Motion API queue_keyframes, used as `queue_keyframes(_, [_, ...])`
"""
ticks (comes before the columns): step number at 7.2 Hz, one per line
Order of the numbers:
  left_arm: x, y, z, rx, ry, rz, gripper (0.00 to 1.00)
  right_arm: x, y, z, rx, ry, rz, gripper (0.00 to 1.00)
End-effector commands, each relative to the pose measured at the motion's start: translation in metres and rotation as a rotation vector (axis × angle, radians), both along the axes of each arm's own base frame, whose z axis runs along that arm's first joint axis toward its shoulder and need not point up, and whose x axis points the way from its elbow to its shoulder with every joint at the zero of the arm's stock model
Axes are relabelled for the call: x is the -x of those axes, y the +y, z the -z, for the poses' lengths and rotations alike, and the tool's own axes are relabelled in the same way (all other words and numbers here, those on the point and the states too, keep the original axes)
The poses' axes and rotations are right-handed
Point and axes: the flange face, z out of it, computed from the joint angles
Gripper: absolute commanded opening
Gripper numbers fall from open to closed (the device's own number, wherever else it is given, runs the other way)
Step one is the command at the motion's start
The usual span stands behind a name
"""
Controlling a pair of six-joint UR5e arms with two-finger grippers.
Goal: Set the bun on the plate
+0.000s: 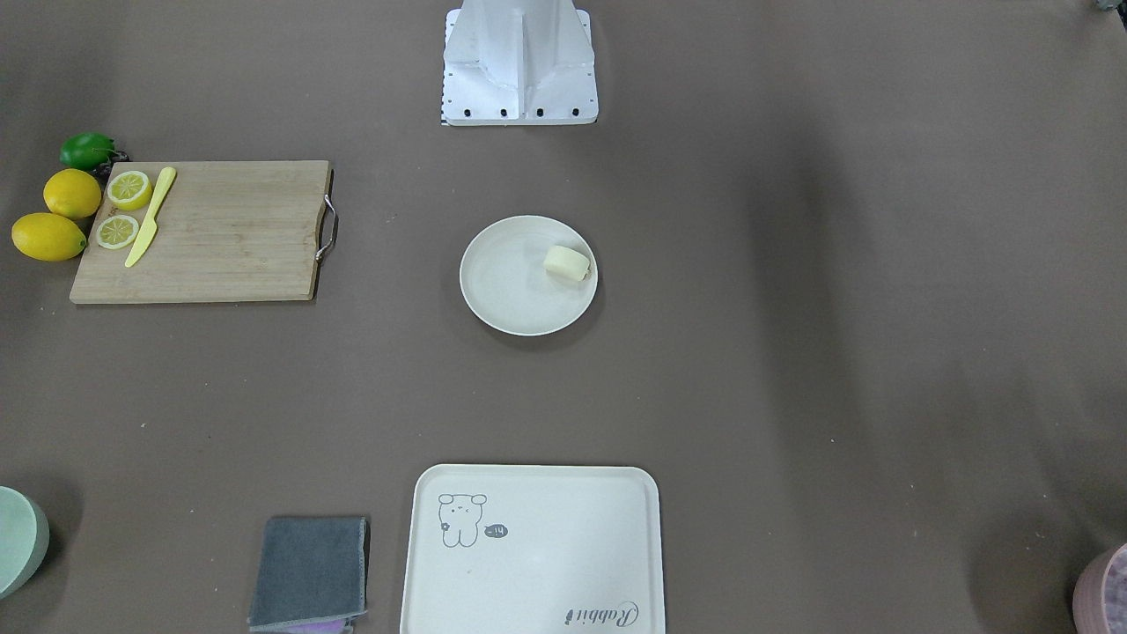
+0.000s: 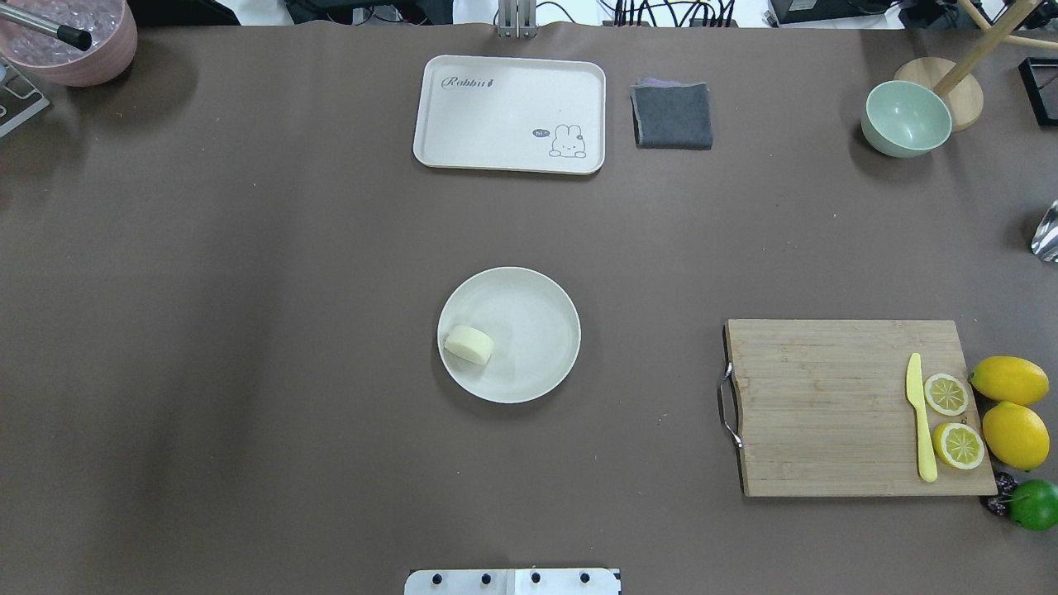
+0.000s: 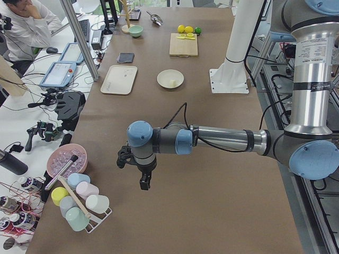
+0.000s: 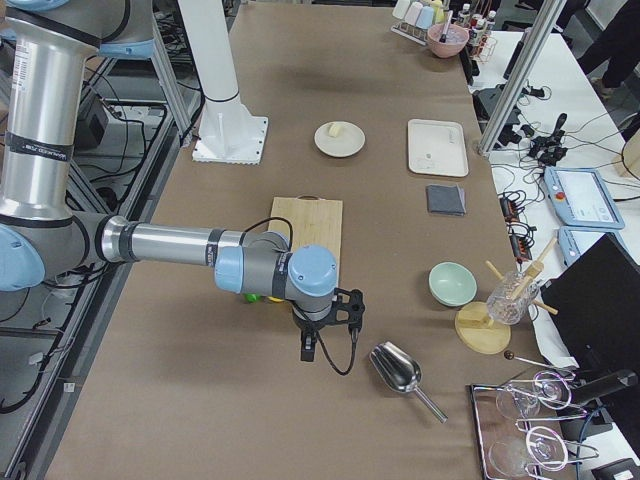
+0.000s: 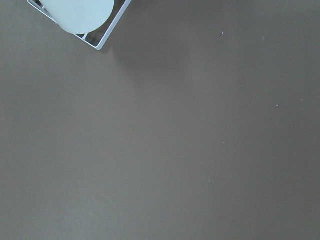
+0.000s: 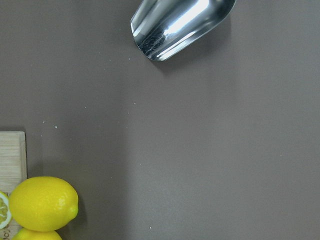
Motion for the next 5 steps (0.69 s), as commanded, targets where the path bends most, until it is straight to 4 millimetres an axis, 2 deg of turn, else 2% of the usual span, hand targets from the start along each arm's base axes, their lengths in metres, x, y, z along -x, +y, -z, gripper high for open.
queue_keyframes(1, [0.0000,-0.0001,0.0008,-0.003,0.000,-0.001,0.98,-0.0006,-0.0007,0.0010,-0.003,0.000,-0.002,1.00])
queue_keyframes(5, [-0.0002,0.0030,-0.0064,0.008,-0.008,-0.006,0.98,-0.0005,-0.0011,0.0034,-0.008,-0.001,-0.002,1.00])
